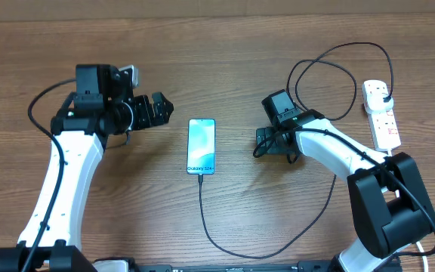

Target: Plug charger to phone and switch on socket

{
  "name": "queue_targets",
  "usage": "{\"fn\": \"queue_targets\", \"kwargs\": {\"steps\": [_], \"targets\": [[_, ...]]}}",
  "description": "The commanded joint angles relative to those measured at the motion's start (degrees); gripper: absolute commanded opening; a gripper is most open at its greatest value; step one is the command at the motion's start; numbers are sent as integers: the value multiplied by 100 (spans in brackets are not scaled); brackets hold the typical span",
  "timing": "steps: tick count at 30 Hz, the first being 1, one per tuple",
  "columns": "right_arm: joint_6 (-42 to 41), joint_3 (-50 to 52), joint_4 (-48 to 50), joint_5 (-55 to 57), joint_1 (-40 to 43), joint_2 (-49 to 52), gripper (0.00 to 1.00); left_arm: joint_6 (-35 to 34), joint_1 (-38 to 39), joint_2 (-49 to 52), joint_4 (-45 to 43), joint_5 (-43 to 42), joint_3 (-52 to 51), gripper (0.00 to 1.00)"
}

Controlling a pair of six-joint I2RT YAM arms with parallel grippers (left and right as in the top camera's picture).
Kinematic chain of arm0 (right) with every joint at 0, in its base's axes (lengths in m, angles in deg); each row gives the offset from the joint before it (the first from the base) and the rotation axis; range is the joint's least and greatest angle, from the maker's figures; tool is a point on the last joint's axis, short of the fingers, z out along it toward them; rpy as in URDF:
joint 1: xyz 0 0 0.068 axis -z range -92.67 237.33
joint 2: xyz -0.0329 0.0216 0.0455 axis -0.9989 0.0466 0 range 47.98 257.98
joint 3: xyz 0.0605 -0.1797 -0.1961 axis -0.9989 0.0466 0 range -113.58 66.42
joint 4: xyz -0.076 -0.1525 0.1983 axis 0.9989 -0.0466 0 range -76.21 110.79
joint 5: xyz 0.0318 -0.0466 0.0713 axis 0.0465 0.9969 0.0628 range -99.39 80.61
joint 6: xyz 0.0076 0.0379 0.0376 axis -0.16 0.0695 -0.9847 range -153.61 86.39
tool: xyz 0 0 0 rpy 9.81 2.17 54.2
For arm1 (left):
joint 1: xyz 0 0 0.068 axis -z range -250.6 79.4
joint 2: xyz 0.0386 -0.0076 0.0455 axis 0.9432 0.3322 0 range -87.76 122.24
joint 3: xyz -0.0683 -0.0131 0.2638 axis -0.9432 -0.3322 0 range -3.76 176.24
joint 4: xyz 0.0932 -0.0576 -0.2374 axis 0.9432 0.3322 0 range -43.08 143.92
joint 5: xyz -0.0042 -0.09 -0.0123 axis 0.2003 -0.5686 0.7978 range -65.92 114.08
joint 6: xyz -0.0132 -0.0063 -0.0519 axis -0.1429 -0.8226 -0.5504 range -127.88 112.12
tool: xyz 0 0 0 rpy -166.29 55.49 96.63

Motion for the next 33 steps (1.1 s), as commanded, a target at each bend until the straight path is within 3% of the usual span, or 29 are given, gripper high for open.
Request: {"fn": "queue_targets", "kwargs": {"steps": [1, 33], "targets": [[20, -103, 31, 57, 7, -79, 100, 9, -22, -245, -9, 39, -258, 100], [20, -103, 28, 57, 7, -79, 100, 9, -22, -643, -11, 39, -726, 100]]}}
